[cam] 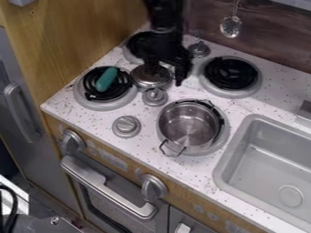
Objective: Pick up the lid in the middle of the stove and close the top cauldron on the bottom right burner
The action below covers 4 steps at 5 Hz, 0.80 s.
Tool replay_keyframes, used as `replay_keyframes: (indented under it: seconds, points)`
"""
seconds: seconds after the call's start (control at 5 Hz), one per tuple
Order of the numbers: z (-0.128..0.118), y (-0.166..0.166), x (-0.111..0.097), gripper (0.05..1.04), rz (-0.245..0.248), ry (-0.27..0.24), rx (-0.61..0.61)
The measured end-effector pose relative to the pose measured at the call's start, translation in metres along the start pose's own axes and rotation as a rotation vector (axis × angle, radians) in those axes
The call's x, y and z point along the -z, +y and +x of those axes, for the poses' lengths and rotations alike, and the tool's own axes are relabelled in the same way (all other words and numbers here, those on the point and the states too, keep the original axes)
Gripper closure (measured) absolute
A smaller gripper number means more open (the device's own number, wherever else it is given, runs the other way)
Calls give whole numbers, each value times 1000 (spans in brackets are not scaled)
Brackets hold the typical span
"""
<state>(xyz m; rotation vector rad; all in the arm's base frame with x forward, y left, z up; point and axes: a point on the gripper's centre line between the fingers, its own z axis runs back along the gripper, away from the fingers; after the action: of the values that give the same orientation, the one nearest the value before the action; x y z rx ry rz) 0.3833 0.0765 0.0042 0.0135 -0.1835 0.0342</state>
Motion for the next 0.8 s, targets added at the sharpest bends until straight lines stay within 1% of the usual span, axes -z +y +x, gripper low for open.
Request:
replay_keyframes:
  seconds: [0.2, 0.4, 0.8]
  points:
    - [9, 17, 10, 84, 18, 6, -38]
    - [21, 26, 23, 84, 43, 10, -67]
    - [41, 48, 41, 84, 59, 2, -131]
